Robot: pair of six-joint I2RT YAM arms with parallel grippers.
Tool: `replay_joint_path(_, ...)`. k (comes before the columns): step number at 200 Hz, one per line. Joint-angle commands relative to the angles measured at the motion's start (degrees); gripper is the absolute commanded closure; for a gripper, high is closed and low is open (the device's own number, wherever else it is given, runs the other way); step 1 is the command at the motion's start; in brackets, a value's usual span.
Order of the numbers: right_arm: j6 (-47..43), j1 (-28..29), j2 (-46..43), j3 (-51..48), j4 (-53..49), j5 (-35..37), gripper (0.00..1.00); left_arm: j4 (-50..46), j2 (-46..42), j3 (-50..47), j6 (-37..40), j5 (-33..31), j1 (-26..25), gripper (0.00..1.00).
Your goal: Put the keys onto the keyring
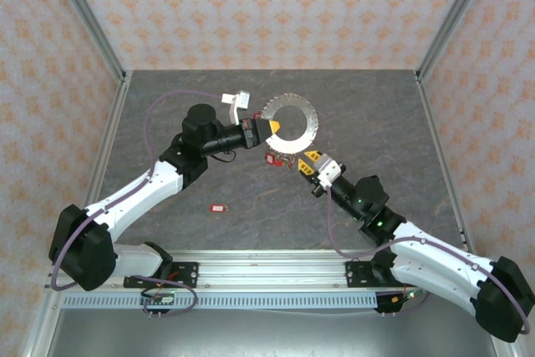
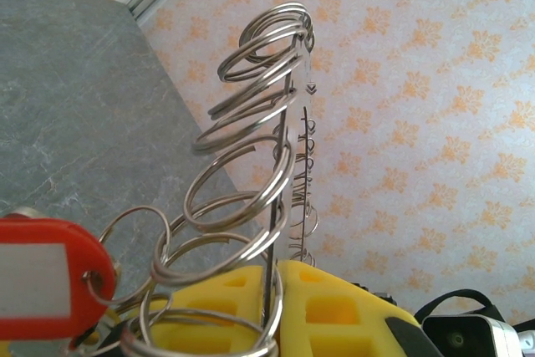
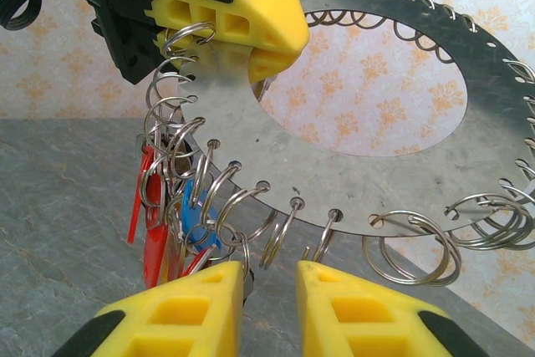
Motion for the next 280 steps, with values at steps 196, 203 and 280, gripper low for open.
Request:
replay_joint_path(196,3.43,0.31,0.44,1.71,5.15,-2.09,0.77,2.17,-3.12,2.31,0.61,0.05,-0.09,1.00)
replay_joint_path(203,3.27,0.31,0.53,1.79,5.36,-2.10,0.77,2.24,-3.12,2.28,0.57,0.05,-0.09,1.00)
replay_joint_path(280,3.43,0.31,1.62,2.08,6.86,2.30,0.77,2.48,-3.20,2.24,0.30,-0.04,-0.08,1.00)
